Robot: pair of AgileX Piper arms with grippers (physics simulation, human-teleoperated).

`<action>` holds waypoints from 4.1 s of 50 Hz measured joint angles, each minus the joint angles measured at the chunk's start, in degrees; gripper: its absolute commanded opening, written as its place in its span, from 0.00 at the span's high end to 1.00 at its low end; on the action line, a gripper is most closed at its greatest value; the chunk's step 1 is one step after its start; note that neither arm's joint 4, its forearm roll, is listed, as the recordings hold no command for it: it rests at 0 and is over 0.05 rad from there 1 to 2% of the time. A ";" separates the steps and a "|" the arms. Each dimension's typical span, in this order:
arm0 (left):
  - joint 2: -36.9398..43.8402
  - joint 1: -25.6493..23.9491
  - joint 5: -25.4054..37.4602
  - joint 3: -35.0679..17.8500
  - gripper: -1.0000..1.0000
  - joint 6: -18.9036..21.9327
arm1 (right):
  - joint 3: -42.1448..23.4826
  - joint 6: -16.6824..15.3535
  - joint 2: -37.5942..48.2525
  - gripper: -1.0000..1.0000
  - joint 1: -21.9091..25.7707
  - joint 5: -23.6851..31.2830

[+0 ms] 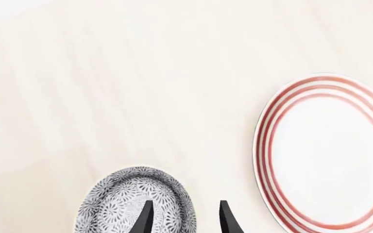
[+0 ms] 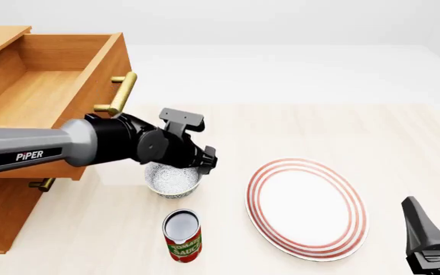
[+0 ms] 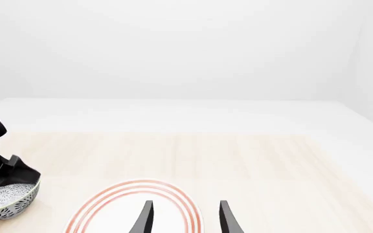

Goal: Put the bowl in the top drawer of the cabinet.

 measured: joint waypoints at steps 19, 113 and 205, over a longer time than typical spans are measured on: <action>1.51 0.22 -1.51 0.78 0.00 -0.31 | 0.00 0.00 -0.01 0.00 0.00 0.00; 6.40 -1.62 -7.88 4.40 1.00 -4.83 | 0.00 0.00 -0.01 0.00 0.00 0.00; -12.32 -5.03 32.92 -43.64 1.00 27.20 | 0.00 0.00 0.00 0.00 0.00 0.00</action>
